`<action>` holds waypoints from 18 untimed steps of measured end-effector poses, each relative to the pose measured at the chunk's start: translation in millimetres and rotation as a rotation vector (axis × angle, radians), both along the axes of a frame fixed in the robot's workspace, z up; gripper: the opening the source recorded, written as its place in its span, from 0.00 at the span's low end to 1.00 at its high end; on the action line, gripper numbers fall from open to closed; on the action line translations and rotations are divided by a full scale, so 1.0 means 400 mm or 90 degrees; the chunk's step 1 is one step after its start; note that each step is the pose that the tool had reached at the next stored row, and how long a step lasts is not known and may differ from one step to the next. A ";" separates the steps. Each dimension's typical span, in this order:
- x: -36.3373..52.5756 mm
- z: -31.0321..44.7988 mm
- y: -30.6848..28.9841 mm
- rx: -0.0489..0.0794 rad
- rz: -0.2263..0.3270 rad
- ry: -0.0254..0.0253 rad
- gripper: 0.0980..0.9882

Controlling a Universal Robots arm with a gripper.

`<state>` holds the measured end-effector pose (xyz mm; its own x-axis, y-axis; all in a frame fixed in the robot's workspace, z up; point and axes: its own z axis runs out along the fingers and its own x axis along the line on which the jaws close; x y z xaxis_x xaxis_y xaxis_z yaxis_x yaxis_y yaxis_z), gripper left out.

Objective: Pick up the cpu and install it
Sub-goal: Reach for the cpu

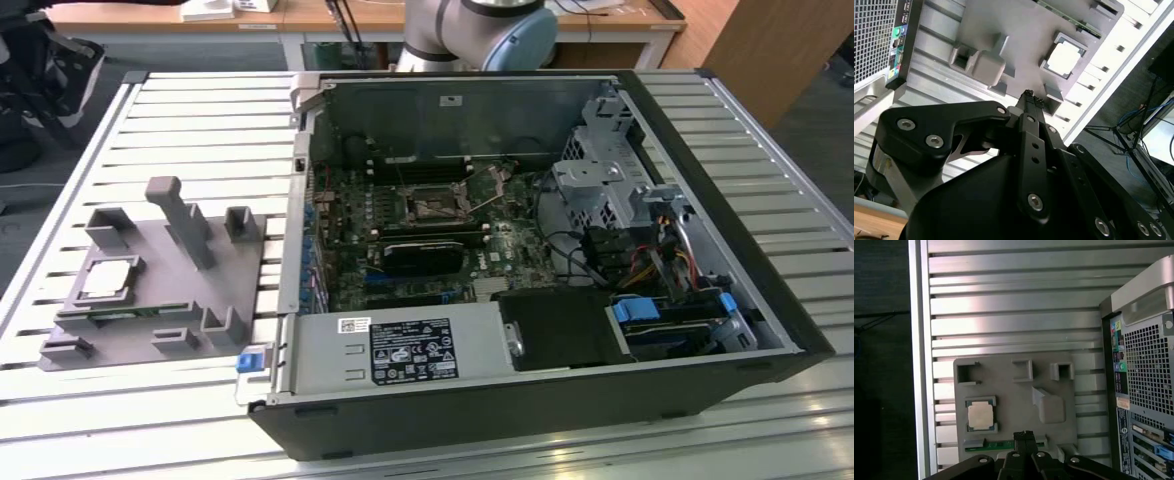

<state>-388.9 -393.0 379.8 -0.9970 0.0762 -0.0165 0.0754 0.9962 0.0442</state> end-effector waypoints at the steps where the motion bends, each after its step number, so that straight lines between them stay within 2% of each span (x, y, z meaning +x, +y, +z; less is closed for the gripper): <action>1: -0.011 -0.001 0.000 0.000 0.000 0.0003 0.01; 5: -0.054 -0.005 0.000 0.000 0.000 0.0014 0.01; 9: -0.087 -0.007 0.000 0.000 0.000 0.0024 0.01; 14: -0.112 -0.009 0.001 0.000 0.000 0.0029 0.01; 18: -0.121 -0.012 0.001 0.000 0.000 0.0036 0.01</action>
